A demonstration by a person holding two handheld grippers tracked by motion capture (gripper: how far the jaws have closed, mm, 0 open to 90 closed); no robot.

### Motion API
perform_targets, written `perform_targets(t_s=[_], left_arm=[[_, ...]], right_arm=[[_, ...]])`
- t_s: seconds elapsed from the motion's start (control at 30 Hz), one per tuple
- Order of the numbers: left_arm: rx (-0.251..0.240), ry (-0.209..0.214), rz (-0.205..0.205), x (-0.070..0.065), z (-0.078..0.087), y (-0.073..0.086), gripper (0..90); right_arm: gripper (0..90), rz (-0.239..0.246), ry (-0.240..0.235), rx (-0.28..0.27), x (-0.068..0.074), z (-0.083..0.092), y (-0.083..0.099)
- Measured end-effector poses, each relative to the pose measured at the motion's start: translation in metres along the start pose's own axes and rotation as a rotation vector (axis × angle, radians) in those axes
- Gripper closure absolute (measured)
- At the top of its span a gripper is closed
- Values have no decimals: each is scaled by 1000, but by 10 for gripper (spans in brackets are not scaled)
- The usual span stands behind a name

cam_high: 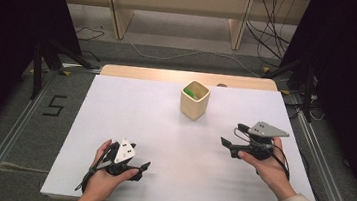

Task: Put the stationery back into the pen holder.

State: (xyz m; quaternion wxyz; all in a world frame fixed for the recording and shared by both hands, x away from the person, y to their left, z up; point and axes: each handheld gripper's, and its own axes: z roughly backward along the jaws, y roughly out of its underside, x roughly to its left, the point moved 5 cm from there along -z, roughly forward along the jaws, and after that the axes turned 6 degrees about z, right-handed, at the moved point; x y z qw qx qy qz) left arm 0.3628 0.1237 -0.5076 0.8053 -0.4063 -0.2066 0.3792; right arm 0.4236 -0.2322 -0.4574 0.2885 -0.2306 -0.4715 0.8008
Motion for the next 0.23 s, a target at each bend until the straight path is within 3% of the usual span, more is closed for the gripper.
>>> perform_targets(t_s=[0.13,0.23], left_arm=[[0,4,1,-1,-1,-1,209],[-3,23,2,-5,-1,-2,206]], right_arm=[[180,-20,-45,16,12,15,26],[179,-25,-58,23,16,24,35]])
